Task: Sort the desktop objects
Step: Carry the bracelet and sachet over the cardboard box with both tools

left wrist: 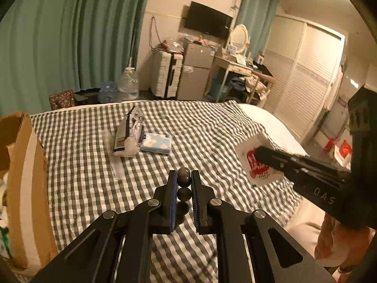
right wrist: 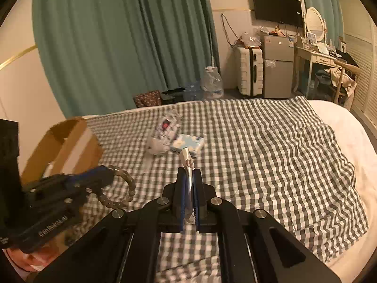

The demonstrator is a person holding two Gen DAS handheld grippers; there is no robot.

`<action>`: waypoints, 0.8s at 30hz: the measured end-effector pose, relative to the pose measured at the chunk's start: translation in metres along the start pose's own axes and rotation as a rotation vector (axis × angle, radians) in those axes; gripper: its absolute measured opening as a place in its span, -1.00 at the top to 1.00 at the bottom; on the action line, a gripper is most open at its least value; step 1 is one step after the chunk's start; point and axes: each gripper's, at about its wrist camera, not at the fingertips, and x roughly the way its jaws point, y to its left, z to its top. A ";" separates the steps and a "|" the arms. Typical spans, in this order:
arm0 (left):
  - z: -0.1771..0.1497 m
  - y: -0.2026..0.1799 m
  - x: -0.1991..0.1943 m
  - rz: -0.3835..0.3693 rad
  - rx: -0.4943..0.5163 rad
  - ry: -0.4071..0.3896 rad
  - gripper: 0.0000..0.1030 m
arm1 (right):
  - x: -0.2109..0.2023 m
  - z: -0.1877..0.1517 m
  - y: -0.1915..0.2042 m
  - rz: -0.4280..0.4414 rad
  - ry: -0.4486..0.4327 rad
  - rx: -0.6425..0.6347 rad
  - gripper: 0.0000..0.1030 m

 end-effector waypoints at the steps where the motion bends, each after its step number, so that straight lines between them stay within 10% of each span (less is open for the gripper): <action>1: 0.002 -0.005 -0.006 0.015 0.022 0.004 0.79 | -0.007 0.002 0.003 0.001 -0.008 -0.002 0.90; 11: 0.032 0.007 -0.079 0.043 0.038 -0.001 0.79 | -0.066 0.029 0.062 0.002 -0.080 -0.104 0.90; 24: 0.062 0.123 -0.153 0.224 -0.090 -0.011 0.79 | -0.056 0.054 0.195 0.164 -0.082 -0.225 0.90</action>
